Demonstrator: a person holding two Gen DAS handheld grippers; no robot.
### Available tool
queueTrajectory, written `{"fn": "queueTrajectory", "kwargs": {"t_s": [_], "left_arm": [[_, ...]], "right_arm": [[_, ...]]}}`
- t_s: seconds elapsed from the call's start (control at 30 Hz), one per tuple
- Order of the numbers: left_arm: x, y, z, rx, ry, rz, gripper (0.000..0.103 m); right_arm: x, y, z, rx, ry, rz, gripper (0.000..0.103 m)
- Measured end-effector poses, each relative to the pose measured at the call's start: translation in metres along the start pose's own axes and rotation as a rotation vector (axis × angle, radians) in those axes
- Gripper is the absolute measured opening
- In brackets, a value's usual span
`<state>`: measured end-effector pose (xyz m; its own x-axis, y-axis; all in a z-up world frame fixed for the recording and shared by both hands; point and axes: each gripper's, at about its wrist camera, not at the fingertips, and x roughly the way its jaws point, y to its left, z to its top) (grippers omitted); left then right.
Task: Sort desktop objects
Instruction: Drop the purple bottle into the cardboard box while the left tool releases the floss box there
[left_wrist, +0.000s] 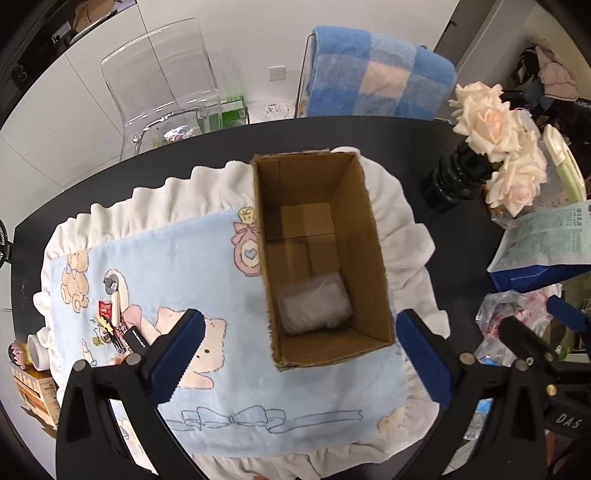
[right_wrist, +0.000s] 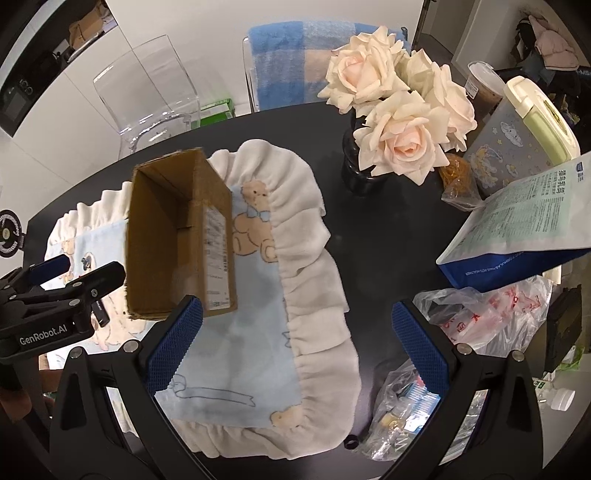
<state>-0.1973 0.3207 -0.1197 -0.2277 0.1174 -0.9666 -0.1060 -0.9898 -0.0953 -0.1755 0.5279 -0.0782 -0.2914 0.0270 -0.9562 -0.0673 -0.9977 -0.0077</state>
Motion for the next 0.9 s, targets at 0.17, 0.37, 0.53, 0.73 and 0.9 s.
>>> {"fn": "queueTrajectory", "kwargs": {"t_s": [0.17, 0.37, 0.53, 0.73, 0.9], "left_arm": [[-0.012, 0.011, -0.010, 0.001, -0.006, -0.002, 0.103], [-0.026, 0.029, -0.024, -0.001, -0.012, -0.007, 0.103], [-0.045, 0.074, -0.046, -0.033, -0.029, -0.004, 0.103], [-0.072, 0.135, -0.075, -0.053, -0.040, 0.003, 0.103], [-0.094, 0.195, -0.100, -0.084, -0.049, 0.016, 0.103]], "right_arm": [[-0.014, 0.003, -0.009, 0.011, -0.020, -0.001, 0.103], [-0.021, 0.029, -0.017, -0.022, -0.031, -0.002, 0.103], [-0.030, 0.072, -0.031, -0.051, -0.038, 0.007, 0.103], [-0.046, 0.140, -0.051, -0.098, -0.056, 0.027, 0.103], [-0.055, 0.206, -0.071, -0.131, -0.068, 0.062, 0.103]]}}
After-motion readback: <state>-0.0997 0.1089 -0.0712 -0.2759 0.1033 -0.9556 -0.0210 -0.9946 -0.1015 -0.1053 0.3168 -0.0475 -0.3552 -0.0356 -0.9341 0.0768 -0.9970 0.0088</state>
